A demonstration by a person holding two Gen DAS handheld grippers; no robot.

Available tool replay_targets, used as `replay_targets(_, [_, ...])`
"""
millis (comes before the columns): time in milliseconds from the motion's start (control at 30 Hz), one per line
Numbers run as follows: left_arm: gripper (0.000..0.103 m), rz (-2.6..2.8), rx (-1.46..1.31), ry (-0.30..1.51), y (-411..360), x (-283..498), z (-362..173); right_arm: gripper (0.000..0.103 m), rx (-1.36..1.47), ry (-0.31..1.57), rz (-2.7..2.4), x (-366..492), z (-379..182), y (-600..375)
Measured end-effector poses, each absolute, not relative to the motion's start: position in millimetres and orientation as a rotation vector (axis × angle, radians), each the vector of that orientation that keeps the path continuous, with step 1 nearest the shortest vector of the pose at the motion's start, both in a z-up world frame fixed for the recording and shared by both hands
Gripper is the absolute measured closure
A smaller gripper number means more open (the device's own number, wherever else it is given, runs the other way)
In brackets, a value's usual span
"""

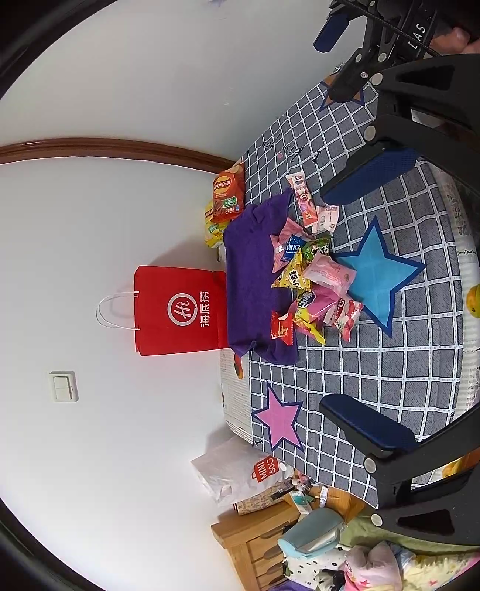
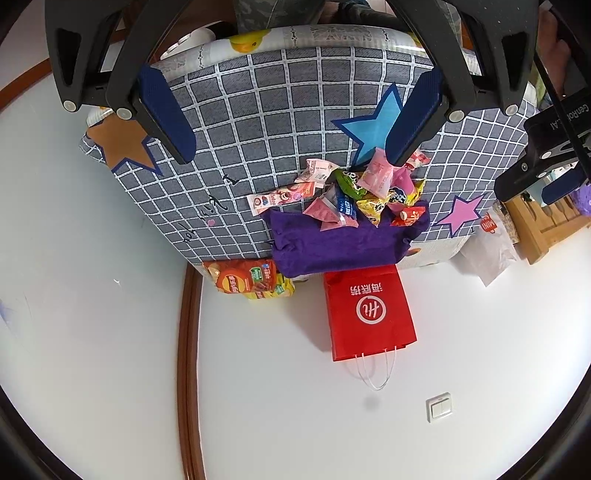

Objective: Organize snacks

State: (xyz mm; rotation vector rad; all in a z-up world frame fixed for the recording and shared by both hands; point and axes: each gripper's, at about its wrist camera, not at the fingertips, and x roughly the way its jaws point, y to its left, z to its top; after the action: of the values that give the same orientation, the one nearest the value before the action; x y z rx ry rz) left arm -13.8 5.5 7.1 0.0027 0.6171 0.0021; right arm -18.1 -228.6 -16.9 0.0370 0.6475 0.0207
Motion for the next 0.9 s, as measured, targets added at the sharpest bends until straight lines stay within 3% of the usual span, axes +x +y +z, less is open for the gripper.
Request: replay_targets(900, [0.0,-0.004,-0.001,0.614,3.6,-16.8,8.6,0.001,0.037,0.638,0.027,-19.9,-16.6,-226.7])
